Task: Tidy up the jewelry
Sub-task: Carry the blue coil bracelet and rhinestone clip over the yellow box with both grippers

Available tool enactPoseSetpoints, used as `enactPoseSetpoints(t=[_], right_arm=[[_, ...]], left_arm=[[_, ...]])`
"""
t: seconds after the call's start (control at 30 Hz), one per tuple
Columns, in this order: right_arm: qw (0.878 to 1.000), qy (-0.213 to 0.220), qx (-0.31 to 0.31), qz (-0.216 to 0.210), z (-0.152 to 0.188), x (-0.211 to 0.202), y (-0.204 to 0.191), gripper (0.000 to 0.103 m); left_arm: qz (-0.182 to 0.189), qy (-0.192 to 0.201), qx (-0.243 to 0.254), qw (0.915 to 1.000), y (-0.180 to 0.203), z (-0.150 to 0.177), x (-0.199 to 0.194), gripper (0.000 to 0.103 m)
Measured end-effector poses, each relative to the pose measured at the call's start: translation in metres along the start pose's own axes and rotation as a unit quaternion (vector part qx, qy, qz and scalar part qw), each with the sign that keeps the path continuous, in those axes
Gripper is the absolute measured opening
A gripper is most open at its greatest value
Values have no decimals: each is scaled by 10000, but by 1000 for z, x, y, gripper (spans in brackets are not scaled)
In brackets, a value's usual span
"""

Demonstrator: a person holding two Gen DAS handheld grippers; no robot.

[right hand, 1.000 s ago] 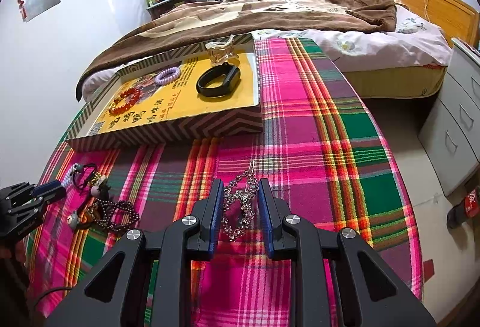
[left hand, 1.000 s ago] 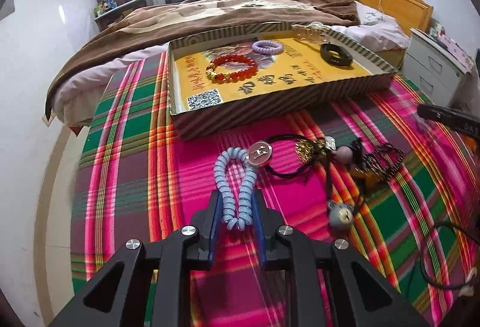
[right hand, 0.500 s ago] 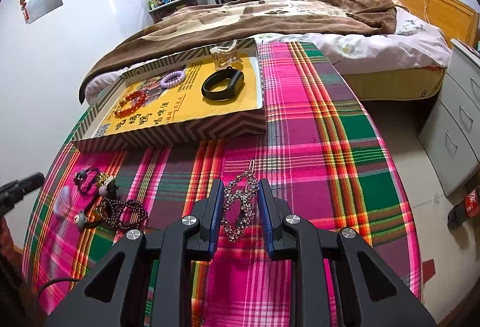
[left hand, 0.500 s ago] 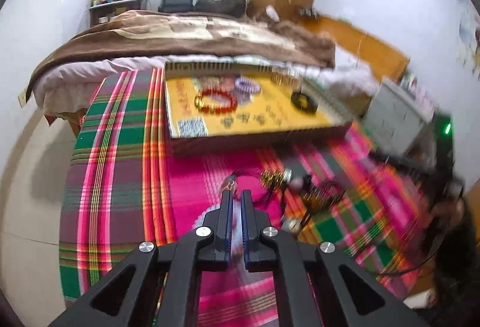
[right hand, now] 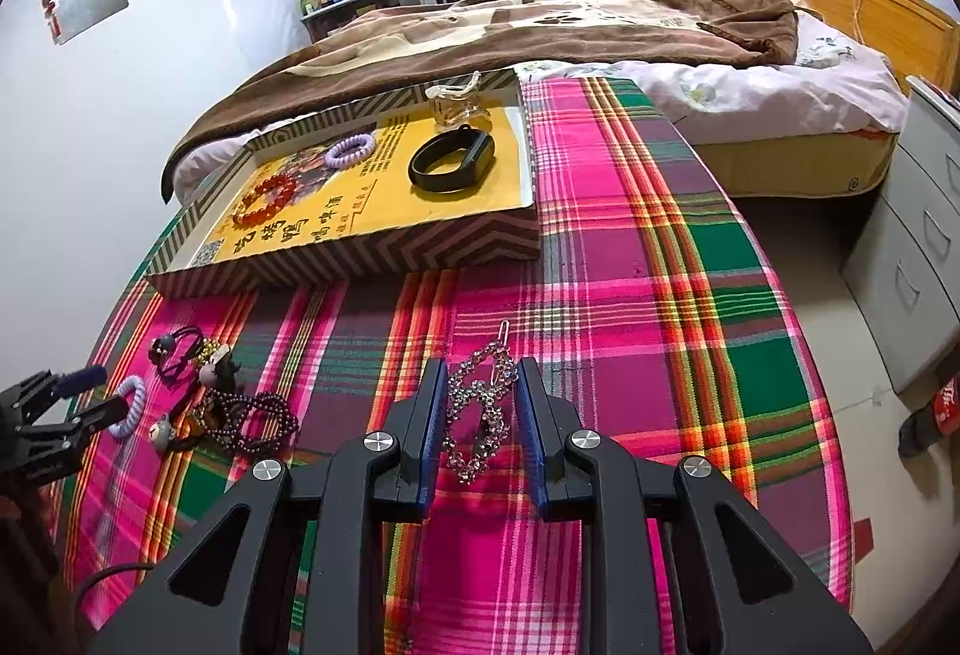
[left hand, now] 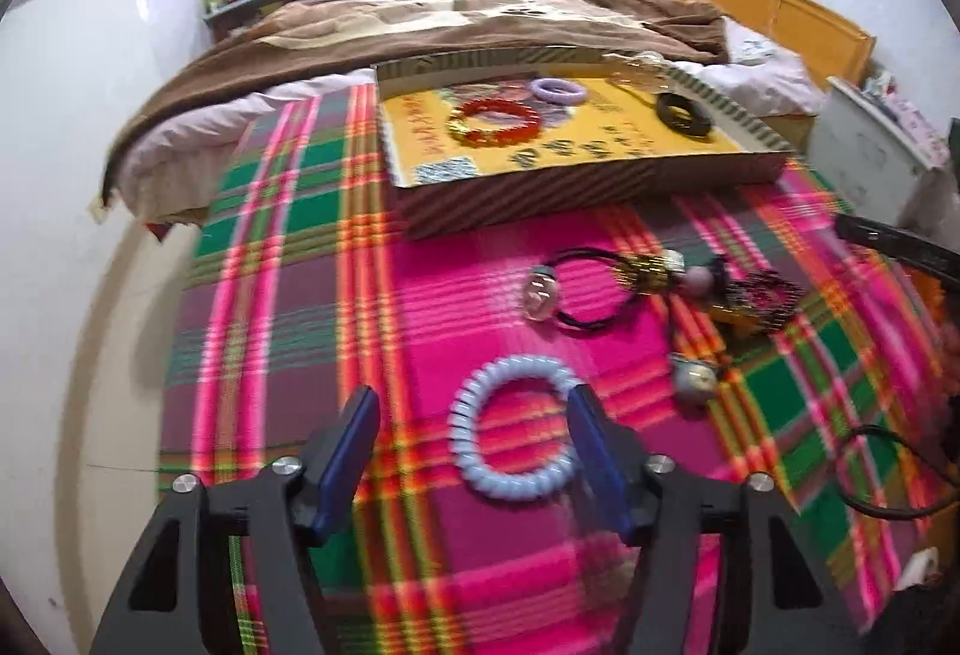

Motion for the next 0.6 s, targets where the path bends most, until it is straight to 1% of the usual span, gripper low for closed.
enactPoseSetpoints(t=[0.03,0.07,0.13,0.2,0.27,0.3,0.33,0.37,0.4,0.6], right_arm=[[10000,-1,-1,-1,0,0,0,24],[10000,-2,2,-4,0,0,0,24],[10000,-11,3,0,0,1,-1,24],[10000,-22,1,-10,1,3,-2,24],[10000,-30,-21,-19,1,3,-4,24],[10000,-31,-34,-25,1,3,-5,24],[10000,-31,-37,-28,1,3,-5,24],[10000,-28,-36,-32,0,3,-5,24],[10000,-24,-34,-34,0,3,-6,24],[10000,-14,-7,-21,-2,1,-4,24]], left_arm=[[-122,-56,12,9999,-3,1,1,65],[-155,-61,55,9998,-4,2,2,65],[-119,-140,90,9998,-5,6,6,65],[-38,-114,-2,9999,-7,5,7,65],[121,-119,-127,9998,-8,4,9,60],[126,-97,-103,9998,-7,2,9,49],[203,-83,-25,9998,-4,1,9,26],[232,-82,-3,9997,-1,0,9,13],[225,-96,-3,9997,0,-1,10,9],[300,-109,-35,9995,3,-1,8,9]])
Point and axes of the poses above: each gripper's, at about its wrist camera, not at the fingertips, and x roughly the way its jaws point, y to its right, z to its underside, the point moved 9 cm from there along x, roughly the way its jaws point, and after that the axes turned 8 degrees about z, right-handed, at the moved point
